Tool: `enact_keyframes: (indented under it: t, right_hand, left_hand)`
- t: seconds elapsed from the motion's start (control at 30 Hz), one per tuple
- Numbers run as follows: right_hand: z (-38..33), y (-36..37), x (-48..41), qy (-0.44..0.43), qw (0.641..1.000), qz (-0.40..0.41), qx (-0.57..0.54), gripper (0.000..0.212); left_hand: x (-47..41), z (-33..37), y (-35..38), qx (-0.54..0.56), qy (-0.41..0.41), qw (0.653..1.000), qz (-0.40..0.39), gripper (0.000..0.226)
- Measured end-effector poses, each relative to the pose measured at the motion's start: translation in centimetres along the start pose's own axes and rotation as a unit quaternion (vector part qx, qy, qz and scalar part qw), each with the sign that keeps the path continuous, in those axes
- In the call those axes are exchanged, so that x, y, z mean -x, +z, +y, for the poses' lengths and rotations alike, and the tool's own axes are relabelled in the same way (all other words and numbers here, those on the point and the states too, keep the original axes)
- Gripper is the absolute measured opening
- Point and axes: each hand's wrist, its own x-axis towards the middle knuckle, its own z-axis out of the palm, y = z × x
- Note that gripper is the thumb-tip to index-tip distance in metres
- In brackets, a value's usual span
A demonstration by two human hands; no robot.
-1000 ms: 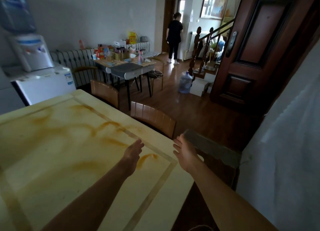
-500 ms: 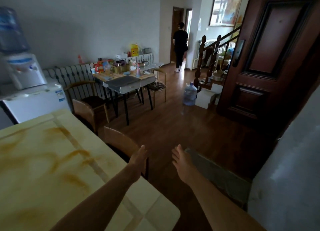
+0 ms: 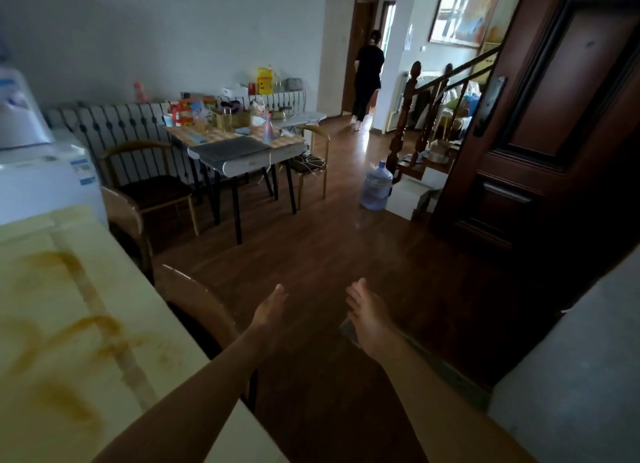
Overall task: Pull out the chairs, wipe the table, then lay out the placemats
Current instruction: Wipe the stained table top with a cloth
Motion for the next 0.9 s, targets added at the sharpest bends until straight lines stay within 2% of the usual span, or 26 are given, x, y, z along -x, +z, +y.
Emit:
enact_keyframes:
  t: [0.07,0.13,0.37,0.53,0.73,0.9]
  right_hand:
    - [-0.2,0.3,-2.4,0.013,1.000,-0.004,0.008,0.057]
    - [-0.7,0.6,-4.8,0.021,1.000,-0.014,0.014,0.057]
    - [-3.0,0.8,-15.8,0.031,0.998,-0.033,0.034,0.056]
    - [-6.4,0.6,-23.2,0.043,0.997,-0.037,0.052,0.055]
    - [-9.5,0.6,-28.2,0.044,0.997,-0.033,0.056,0.053]
    - [-11.9,1.7,-30.3,0.050,0.994,-0.061,0.071,0.053]
  left_hand:
    - [-1.0,0.3,0.3,-0.027,-0.004,0.999,0.025,0.047]
    - [-3.2,0.5,0.7,-0.036,0.029,0.996,0.078,0.049]
    - [-13.2,3.0,2.8,0.027,0.047,0.995,0.089,0.046]
    - [-20.1,6.5,4.8,0.017,0.049,0.994,0.095,0.049]
    - [-23.3,9.4,6.2,0.008,0.053,0.993,0.103,0.050]
    - [-23.8,11.8,7.0,-0.010,0.067,0.992,0.109,0.043]
